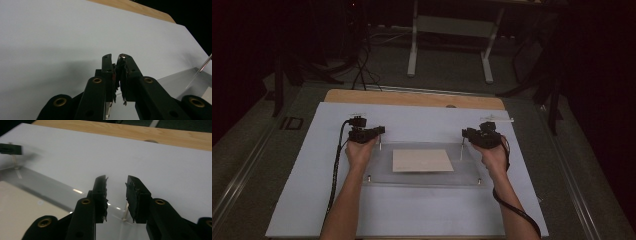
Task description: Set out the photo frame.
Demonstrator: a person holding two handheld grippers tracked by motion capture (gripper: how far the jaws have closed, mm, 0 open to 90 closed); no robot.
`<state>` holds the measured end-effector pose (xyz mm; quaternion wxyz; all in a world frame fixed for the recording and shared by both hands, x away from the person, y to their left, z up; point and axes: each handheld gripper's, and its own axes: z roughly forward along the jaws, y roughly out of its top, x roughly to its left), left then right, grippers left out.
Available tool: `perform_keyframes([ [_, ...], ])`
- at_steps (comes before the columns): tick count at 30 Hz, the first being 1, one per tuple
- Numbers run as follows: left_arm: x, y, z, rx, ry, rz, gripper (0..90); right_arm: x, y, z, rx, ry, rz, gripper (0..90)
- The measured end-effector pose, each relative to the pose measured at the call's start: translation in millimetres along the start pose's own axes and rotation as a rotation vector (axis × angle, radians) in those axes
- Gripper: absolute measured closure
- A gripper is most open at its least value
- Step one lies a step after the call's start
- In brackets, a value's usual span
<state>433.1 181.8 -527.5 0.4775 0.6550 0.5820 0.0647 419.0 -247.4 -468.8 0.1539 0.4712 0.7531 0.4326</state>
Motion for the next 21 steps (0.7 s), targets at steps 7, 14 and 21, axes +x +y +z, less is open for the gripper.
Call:
perform_keyframes([
  [7, 0.2, 0.8, 1.7, 0.002, 0.003, -0.015, 82.5, 18.5, -2.3, -14.9, 0.017, 0.108, -0.015, 90.0],
  [14, -0.1, 0.9, 2.2, 0.003, 0.007, -0.018, 82.5, 43.4, -1.2, -37.0, 0.013, 0.177, -0.08, 90.0],
  [21, -0.1, 0.7, 2.4, 0.003, 0.006, -0.018, 82.4, 71.4, -2.6, -62.2, -0.014, 0.235, -0.182, 90.0],
])
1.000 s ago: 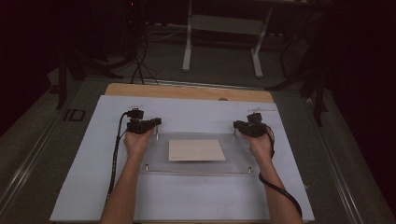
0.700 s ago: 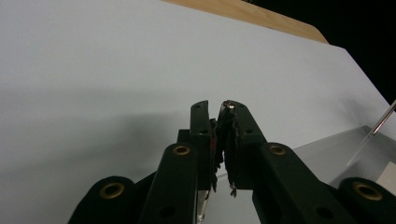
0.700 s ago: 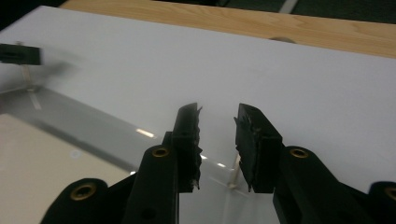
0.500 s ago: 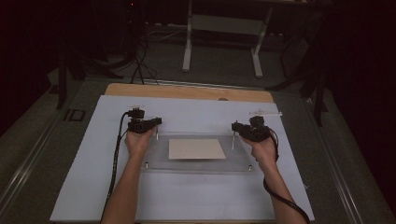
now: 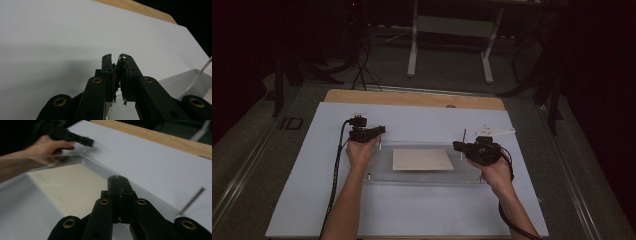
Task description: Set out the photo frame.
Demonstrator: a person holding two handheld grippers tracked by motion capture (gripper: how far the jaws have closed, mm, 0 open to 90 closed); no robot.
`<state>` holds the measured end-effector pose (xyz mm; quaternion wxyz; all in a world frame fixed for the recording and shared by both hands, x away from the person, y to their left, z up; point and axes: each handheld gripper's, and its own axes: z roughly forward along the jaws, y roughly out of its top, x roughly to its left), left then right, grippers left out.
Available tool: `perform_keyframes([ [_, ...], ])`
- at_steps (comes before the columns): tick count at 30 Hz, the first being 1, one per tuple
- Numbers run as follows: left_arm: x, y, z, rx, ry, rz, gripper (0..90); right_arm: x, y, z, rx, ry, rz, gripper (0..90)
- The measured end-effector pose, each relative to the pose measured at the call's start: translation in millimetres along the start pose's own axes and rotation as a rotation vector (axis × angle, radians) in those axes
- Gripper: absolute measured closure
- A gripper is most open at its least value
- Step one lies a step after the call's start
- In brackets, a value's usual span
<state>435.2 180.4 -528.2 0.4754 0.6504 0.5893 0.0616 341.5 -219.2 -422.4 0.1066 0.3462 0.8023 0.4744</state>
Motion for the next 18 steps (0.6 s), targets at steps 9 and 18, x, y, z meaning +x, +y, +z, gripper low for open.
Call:
perform_keyframes([
  [9, 0.1, 0.6, 0.7, 0.004, 0.001, -0.005, 82.3, 30.1, -7.3, -11.5, -0.009, 0.026, -0.071, 90.0],
  [18, 1.4, 1.2, 1.4, 0.009, -0.007, -0.014, 82.2, 51.1, -15.1, -15.6, -0.011, 0.053, -0.112, 90.0],
])
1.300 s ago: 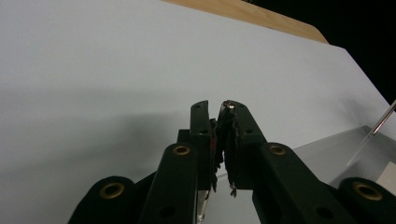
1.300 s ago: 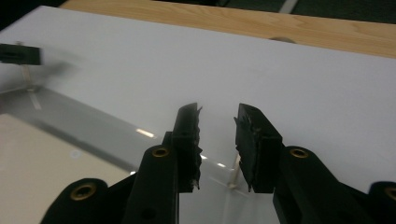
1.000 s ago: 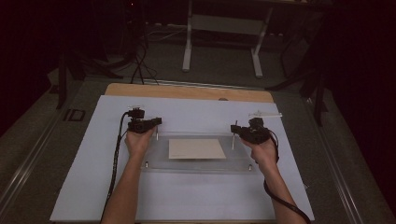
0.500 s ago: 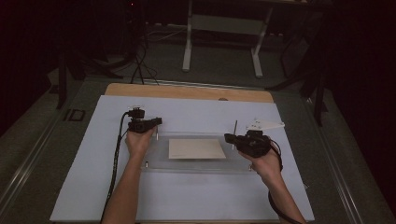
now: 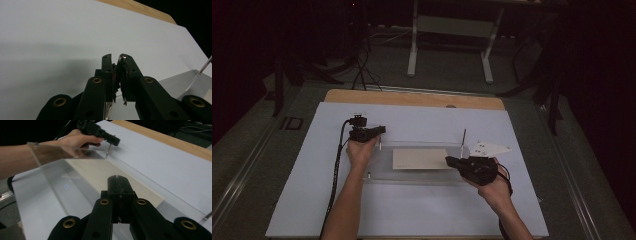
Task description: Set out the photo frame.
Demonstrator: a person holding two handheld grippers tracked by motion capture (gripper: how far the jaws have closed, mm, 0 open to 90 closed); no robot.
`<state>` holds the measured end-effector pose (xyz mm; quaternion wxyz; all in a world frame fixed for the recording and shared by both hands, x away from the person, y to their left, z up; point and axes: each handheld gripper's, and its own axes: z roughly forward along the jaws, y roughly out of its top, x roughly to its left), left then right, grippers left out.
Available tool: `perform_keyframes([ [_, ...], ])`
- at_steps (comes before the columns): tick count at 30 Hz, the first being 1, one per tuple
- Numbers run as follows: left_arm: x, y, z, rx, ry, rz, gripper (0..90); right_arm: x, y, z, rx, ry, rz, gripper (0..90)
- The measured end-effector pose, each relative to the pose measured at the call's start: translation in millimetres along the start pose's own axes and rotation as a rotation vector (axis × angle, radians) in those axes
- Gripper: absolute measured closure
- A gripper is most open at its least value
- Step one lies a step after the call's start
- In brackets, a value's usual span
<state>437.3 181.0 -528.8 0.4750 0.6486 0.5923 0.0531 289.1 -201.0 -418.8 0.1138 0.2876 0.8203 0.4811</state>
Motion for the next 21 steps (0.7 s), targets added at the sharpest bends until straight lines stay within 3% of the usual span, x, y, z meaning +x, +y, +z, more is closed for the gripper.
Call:
perform_keyframes([
  [4, 0.3, 0.6, 0.4, 0.003, -0.002, -0.005, 82.1, 12.5, -6.4, -0.8, -0.013, 0.018, -0.031, 90.0],
  [21, 0.8, 4.1, 2.1, 0.026, -0.001, -0.011, 82.2, 46.0, -22.3, -3.9, -0.025, 0.078, -0.079, 90.0],
])
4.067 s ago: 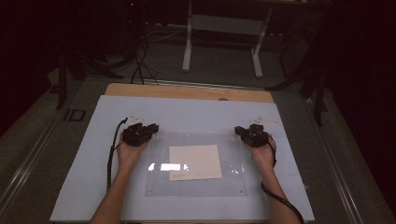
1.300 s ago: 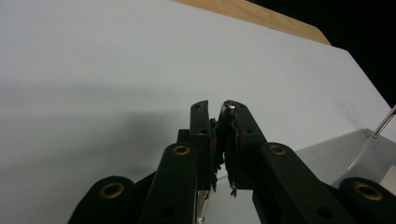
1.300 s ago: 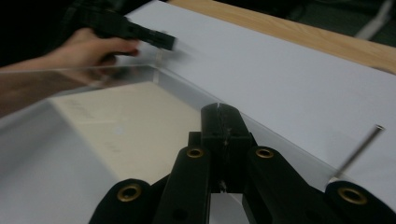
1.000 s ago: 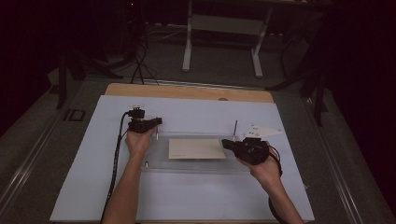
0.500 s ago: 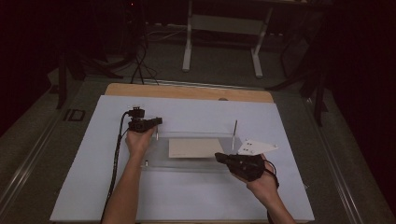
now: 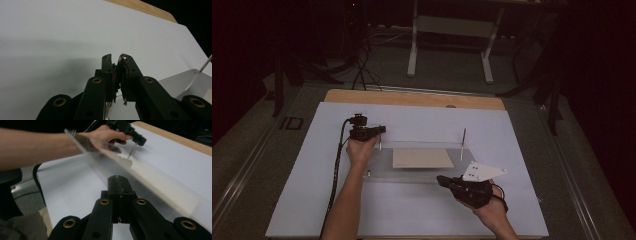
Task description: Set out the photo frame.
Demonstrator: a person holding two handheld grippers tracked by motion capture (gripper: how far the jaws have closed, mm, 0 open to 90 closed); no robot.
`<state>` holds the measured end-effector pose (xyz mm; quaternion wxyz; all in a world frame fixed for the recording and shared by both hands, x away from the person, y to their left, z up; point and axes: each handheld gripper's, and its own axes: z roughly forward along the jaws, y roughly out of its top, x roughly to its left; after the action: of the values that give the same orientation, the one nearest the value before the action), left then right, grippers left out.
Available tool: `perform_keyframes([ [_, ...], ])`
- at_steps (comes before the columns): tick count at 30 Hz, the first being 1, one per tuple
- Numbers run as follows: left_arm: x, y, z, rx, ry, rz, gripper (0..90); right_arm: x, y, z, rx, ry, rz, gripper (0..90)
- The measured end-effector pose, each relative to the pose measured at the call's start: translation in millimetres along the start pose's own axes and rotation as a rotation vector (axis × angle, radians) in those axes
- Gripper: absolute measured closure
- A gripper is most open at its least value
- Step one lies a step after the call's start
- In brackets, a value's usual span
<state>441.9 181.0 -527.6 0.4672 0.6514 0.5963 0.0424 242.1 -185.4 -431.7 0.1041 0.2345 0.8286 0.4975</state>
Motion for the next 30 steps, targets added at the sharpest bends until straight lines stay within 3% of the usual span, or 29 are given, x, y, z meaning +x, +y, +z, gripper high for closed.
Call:
perform_keyframes([
  [2, 0.2, 0.2, 0.1, 0.001, -0.001, -0.001, 82.1, 3.0, -3.6, 2.6, 0.012, -0.001, -0.012, 90.0],
  [5, 0.7, 0.6, 0.3, 0.004, -0.005, -0.007, 82.0, 2.0, -9.8, 7.4, 0.021, -0.03, 0.006, 90.0],
  [6, 1.1, 1.0, 0.4, 0.006, -0.007, -0.01, 82.0, 1.2, -11.9, 8.9, 0.015, -0.018, 0.019, 90.0],
  [9, 1.3, 1.8, 0.9, 0.012, -0.008, -0.012, 81.9, 5.0, -14.9, 12.3, 0.029, -0.063, -0.008, 90.0],
  [12, 1.9, 2.0, 0.8, 0.014, -0.015, -0.013, 81.8, 4.9, -16.5, 15.5, 0.019, -0.083, 0.005, 90.0],
  [21, 1.1, 3.5, 1.6, 0.022, -0.001, 0.015, 81.1, -0.7, -15.4, 19.5, -0.037, -0.097, 0.048, 90.0],
  [30, 1.6, 6.6, 0.8, 0.037, -0.002, 0.035, 76.9, -3.5, -9.1, 21.3, -0.048, -0.099, 0.059, 90.0],
])
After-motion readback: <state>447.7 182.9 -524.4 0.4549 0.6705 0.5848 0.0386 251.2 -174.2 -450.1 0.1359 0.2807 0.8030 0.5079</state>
